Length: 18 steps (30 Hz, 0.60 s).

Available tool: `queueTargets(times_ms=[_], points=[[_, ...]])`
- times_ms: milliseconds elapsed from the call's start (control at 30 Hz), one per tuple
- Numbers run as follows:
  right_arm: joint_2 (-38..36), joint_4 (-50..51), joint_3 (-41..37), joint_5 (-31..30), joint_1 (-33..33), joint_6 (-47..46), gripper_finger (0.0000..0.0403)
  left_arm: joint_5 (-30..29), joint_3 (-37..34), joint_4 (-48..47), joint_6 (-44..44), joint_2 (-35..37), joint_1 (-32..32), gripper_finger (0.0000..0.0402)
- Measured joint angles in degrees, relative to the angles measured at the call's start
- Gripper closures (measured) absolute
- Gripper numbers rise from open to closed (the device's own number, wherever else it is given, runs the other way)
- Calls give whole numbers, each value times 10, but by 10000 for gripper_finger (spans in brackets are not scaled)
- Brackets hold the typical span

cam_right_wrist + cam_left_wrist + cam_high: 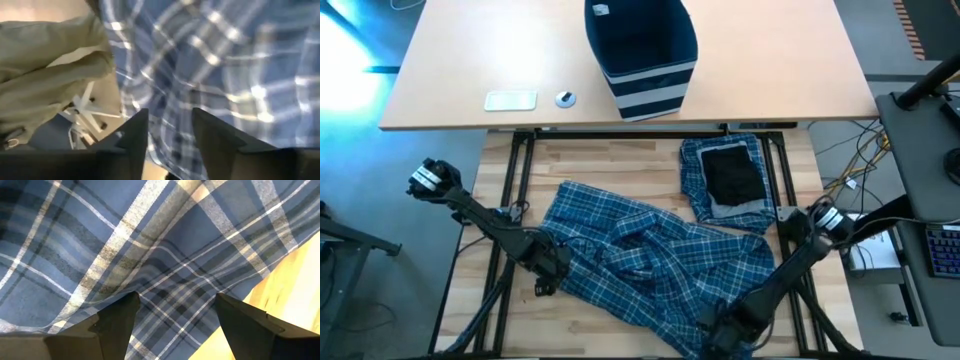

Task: Fold Laundry from Bin
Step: Fold the blue patterned long sleeve

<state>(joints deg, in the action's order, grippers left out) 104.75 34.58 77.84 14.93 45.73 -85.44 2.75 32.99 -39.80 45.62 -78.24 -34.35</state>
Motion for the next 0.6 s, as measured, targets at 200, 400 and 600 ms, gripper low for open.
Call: queueTargets(times_ms=[200, 400, 600], points=[[39, -39, 0, 6, 2, 6, 237, 7, 0, -3, -2, 0, 0, 141], [57, -34, 1, 5, 0, 22, 301, 14, 0, -8, -2, 0, 0, 141], [34, 4, 20, 0, -5, 39, 391, 17, 0, -9, -5, 0, 0, 141]])
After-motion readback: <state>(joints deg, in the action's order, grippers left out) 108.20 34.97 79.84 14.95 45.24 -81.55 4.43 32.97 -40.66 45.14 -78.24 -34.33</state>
